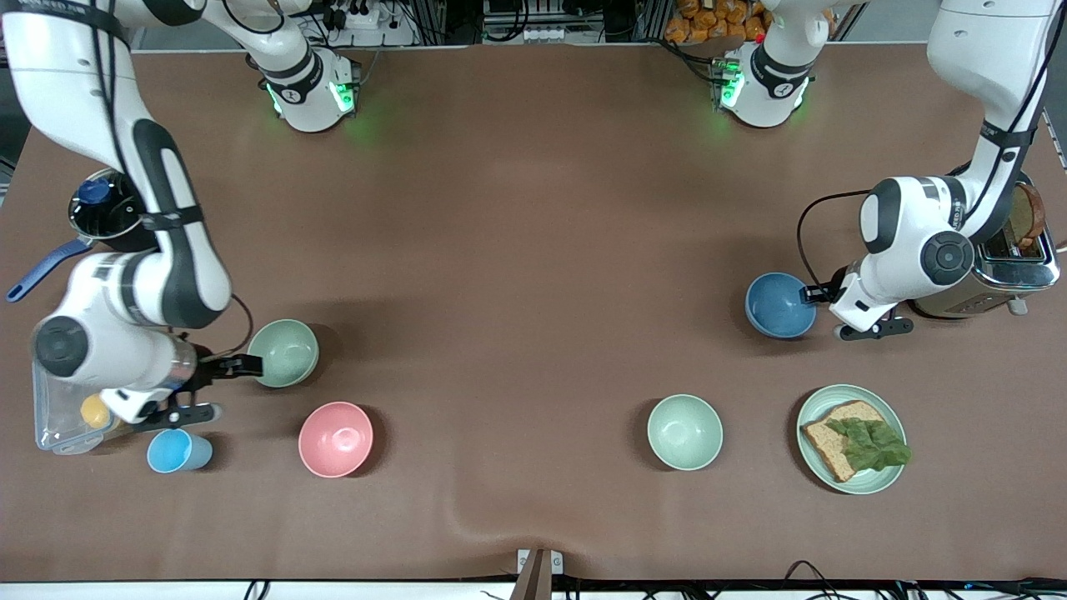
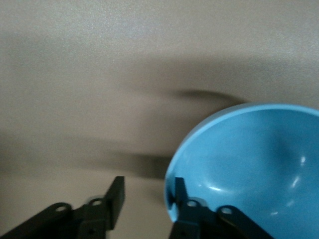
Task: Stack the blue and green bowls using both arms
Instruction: 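Grasp the blue bowl rim with the left gripper while the right grasps the green bowl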
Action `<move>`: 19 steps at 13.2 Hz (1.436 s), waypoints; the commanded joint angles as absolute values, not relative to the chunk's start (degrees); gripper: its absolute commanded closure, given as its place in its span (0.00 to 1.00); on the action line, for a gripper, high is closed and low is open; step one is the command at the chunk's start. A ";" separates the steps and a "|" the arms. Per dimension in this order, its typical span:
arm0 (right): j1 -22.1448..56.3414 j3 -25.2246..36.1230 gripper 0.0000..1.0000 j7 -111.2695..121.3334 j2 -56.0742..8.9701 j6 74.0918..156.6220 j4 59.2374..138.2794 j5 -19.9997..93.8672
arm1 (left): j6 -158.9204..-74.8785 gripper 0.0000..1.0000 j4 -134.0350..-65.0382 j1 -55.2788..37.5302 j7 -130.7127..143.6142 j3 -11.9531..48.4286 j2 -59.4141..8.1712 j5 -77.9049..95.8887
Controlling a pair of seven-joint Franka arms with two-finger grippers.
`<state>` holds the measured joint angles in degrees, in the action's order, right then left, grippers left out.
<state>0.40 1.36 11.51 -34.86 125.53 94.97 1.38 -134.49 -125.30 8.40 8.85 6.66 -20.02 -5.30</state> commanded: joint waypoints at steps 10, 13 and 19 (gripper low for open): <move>0.97 1.58 1.00 24.69 -33.05 132.45 104.77 1.23 | -127.19 1.00 -110.24 7.91 8.79 10.11 -20.13 -5.36; 0.70 1.58 1.00 26.63 -31.82 132.28 104.68 1.23 | -124.38 1.00 -106.53 7.74 8.79 11.16 -20.30 -3.78; 0.18 1.58 1.00 25.75 -27.87 129.12 104.68 2.11 | -116.28 1.00 -99.50 7.56 8.88 12.57 -20.30 0.60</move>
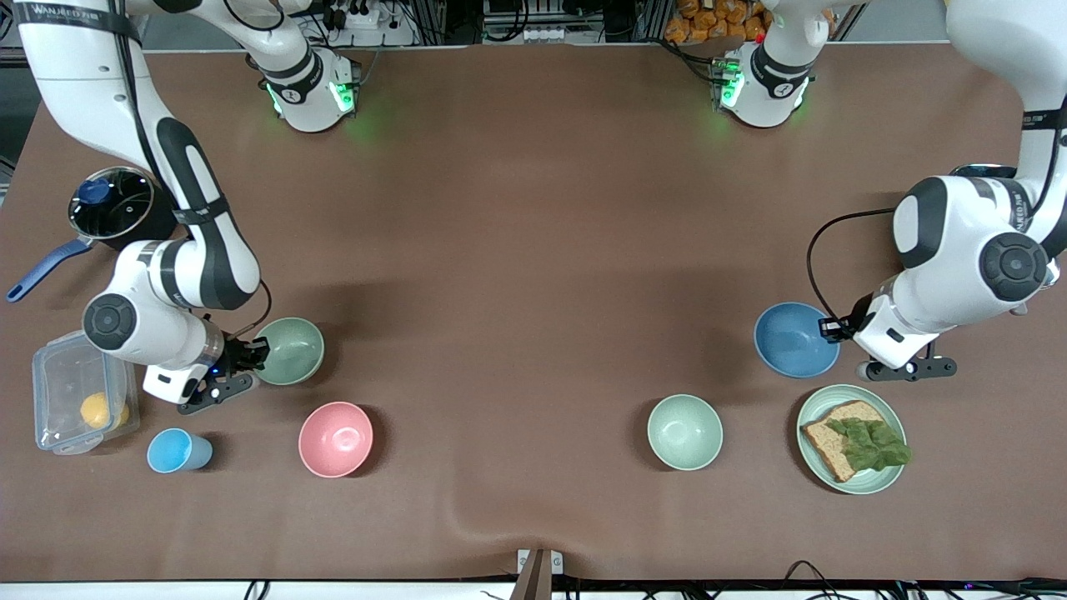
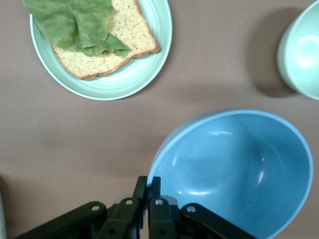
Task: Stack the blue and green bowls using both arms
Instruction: 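Grasp the blue bowl rim with the left gripper while the right grasps the green bowl, then slide the green bowl with the right gripper while the left gripper slides the blue bowl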
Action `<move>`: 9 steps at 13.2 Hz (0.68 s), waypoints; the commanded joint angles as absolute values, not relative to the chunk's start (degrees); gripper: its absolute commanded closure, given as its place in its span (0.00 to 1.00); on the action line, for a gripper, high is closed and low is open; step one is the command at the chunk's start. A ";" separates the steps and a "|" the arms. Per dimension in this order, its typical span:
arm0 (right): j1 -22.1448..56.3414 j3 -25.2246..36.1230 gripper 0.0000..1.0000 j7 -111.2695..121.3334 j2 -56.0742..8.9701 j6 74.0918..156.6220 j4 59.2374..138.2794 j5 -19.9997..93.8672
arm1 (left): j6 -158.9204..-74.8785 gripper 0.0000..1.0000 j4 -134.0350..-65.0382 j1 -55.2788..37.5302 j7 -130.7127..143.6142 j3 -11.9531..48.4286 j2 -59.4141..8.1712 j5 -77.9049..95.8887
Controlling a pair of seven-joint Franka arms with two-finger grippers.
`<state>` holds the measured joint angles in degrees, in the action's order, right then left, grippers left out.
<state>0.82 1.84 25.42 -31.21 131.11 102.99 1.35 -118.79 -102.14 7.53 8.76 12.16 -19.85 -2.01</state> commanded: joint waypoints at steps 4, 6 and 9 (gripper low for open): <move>-0.18 1.49 1.00 24.62 -25.49 126.21 104.50 7.36 | -115.32 1.00 -99.14 6.16 10.62 13.70 -19.43 1.67; 1.75 1.50 1.00 18.23 -24.87 126.21 104.07 10.71 | -112.42 1.00 -97.92 5.45 14.49 13.97 -18.90 1.32; 6.14 1.49 1.00 3.13 -25.49 126.56 101.43 11.07 | -111.71 1.00 -97.73 5.36 15.20 15.46 -18.46 1.84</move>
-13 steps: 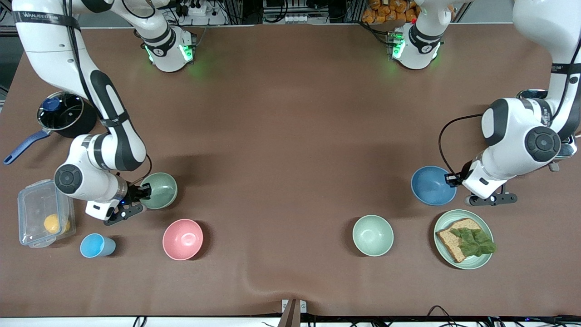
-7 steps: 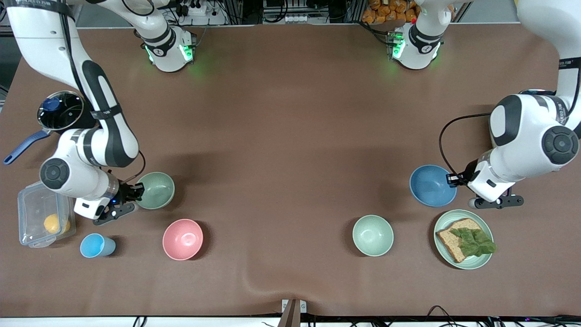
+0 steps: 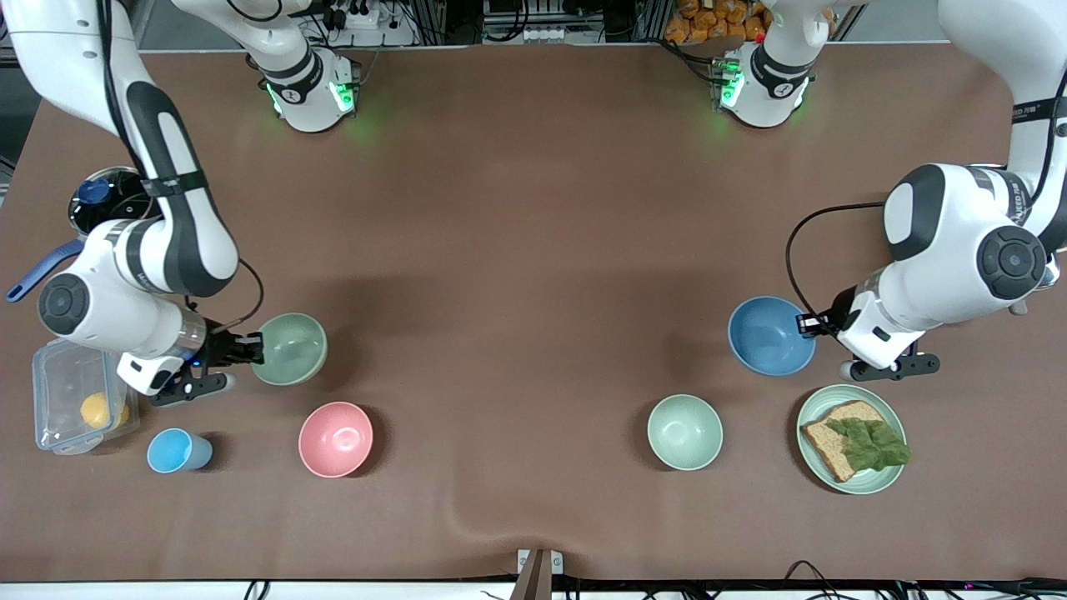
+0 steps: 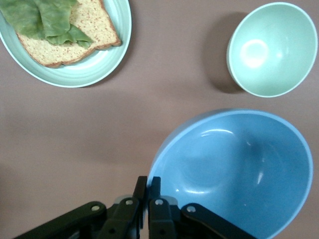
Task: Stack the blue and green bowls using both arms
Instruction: 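Slide the green bowl with the right gripper while the left gripper slides the blue bowl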
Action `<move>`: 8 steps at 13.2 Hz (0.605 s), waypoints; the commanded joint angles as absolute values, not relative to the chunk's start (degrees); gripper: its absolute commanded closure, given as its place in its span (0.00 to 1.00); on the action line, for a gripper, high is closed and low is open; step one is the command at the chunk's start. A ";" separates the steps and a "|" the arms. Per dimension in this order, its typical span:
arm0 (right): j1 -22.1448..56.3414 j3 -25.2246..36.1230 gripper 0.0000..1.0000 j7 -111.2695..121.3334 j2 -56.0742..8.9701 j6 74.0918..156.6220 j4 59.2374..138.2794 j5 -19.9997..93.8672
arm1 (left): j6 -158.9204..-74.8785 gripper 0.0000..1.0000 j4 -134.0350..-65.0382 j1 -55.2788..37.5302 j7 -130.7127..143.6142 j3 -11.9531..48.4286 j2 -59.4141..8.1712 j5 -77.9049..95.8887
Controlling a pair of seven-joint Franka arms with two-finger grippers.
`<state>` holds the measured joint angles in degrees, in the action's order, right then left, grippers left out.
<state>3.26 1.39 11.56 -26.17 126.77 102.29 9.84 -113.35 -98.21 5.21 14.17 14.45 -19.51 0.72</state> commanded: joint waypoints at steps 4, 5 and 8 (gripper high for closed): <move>15.09 1.58 1.00 -19.54 -29.95 126.74 93.81 13.89 | -111.27 1.00 -97.82 5.27 19.68 17.22 -18.28 1.85; 17.29 1.58 1.00 -24.91 -31.80 126.91 91.26 13.89 | -110.75 1.00 -97.74 5.19 19.77 17.66 -18.19 1.76; 23.54 1.50 1.00 -39.86 -36.37 127.00 85.01 13.36 | -109.95 1.00 -97.82 5.27 22.32 19.24 -17.93 1.93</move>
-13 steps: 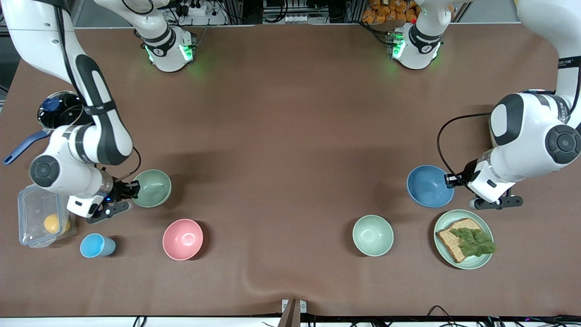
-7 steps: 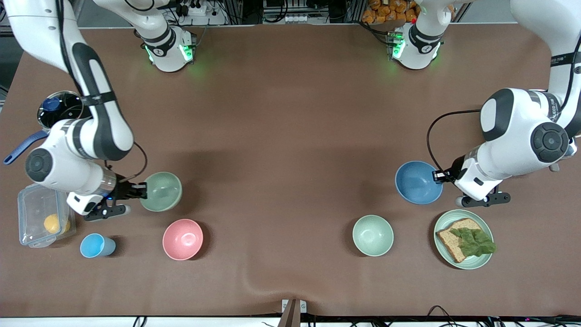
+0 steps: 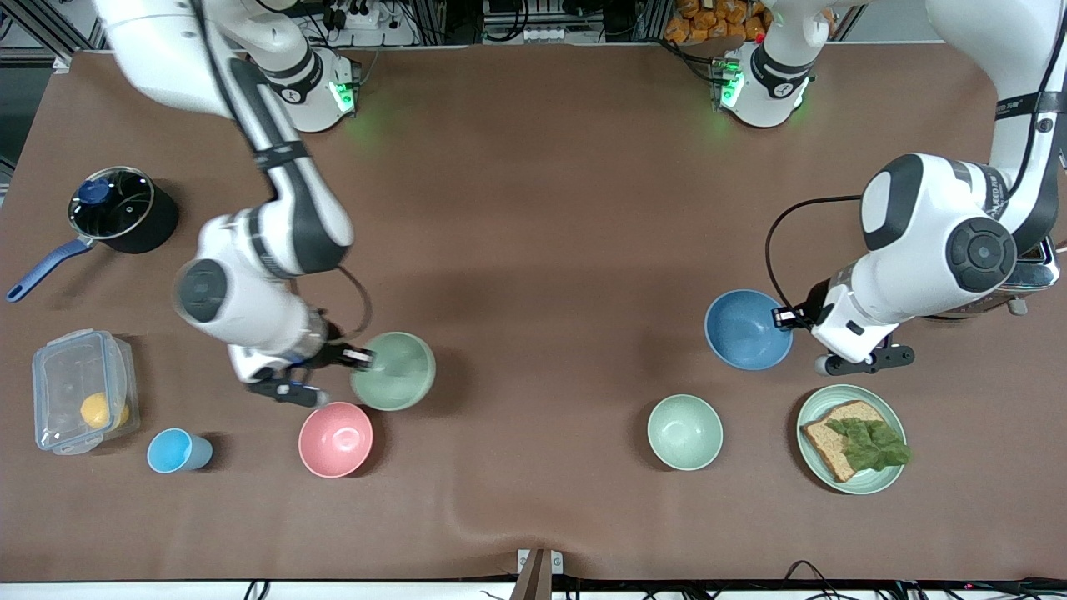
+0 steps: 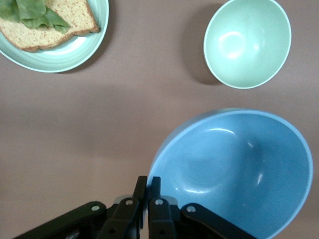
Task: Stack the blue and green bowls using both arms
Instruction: 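Slide the green bowl with the right gripper while the left gripper slides the blue bowl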
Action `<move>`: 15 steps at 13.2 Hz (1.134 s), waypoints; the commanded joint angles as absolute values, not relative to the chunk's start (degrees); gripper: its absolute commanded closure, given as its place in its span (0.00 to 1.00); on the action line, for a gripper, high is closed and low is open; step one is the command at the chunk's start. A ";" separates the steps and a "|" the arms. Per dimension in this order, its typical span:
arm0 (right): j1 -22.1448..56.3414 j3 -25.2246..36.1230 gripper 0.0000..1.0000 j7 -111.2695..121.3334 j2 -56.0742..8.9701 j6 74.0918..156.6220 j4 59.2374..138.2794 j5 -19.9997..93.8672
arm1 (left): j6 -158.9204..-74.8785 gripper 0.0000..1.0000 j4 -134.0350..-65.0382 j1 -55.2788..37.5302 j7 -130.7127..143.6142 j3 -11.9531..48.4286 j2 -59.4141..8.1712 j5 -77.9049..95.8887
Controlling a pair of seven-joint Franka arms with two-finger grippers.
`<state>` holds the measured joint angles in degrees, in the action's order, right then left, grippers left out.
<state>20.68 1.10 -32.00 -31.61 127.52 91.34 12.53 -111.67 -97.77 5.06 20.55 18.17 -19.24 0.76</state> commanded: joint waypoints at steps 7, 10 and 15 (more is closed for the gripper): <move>35.40 1.41 1.00 -65.10 -45.34 135.42 79.63 13.80 | -108.90 1.00 -97.73 5.71 27.51 21.80 -16.61 2.02; 39.63 1.41 1.00 -72.84 -47.81 137.46 79.37 13.80 | -108.81 1.00 -97.73 5.54 28.21 21.80 -16.61 2.20; 43.42 1.67 0.01 -79.45 -49.31 137.29 79.54 12.75 | -108.90 1.00 -97.65 5.10 30.41 22.67 -16.96 4.39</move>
<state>42.68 0.99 -77.63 -47.76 137.71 81.39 12.60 -109.84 -97.62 5.02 28.99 22.21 -17.62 2.77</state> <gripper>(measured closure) 0.921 0.952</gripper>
